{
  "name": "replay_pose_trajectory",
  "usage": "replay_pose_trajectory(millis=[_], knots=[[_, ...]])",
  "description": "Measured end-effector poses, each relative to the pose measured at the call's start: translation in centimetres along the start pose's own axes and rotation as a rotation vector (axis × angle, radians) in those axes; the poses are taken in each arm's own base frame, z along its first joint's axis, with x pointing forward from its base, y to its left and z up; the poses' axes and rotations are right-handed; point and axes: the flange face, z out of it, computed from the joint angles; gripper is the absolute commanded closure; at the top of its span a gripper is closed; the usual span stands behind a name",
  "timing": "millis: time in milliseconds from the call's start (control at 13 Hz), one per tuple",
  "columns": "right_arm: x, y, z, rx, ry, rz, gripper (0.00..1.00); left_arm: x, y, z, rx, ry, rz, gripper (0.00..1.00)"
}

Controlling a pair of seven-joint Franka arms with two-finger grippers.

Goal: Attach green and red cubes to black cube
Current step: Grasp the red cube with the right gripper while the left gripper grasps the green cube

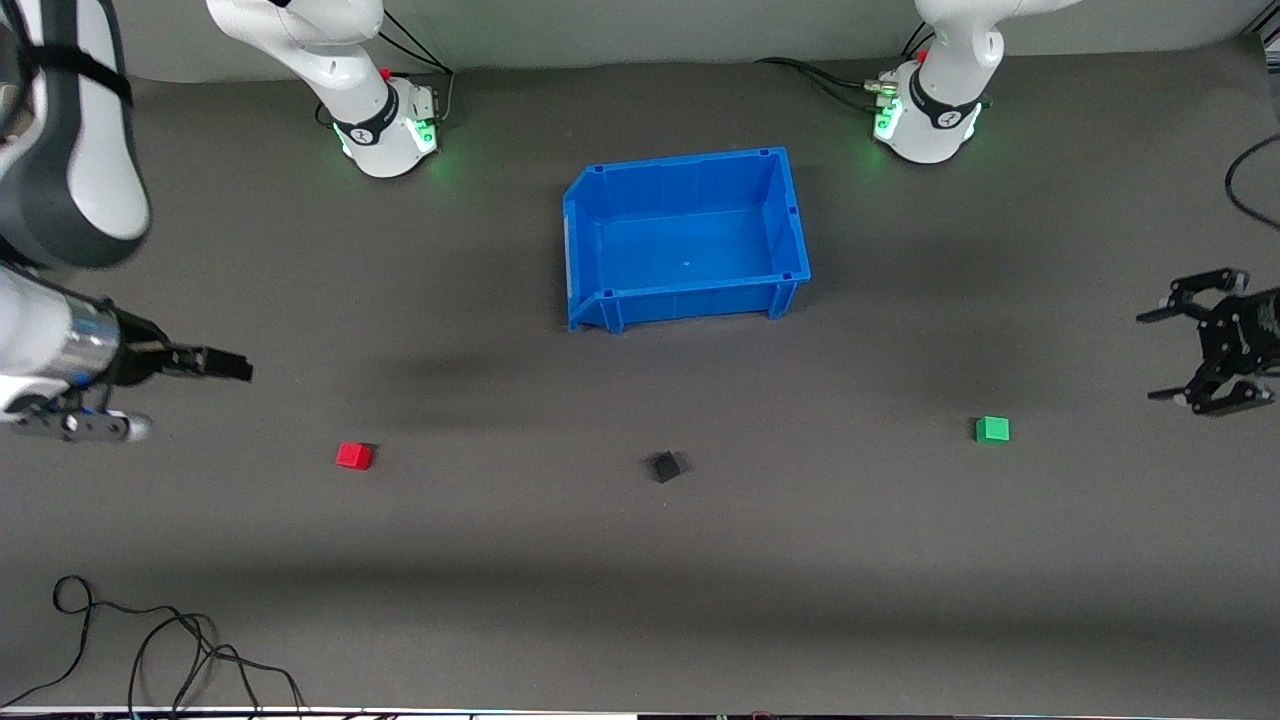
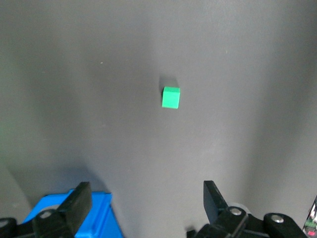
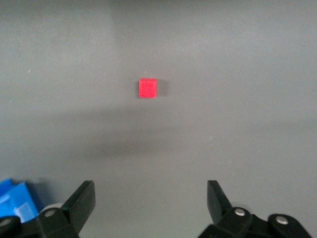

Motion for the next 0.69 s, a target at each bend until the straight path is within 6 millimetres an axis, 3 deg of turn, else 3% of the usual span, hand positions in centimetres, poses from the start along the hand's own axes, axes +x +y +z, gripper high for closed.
replay_pose_trajectory(millis=[308, 692], knots=[[3.0, 0.1, 6.7, 0.004, 0.017, 0.005, 0.00, 3.1, 2.1, 6.8, -0.061, -0.023, -0.071, 0.00], [5.1, 0.1, 16.0, 0.009, 0.044, 0.011, 0.01, 5.0, 3.3, 14.8, -0.084, 0.000, -0.083, 0.00]])
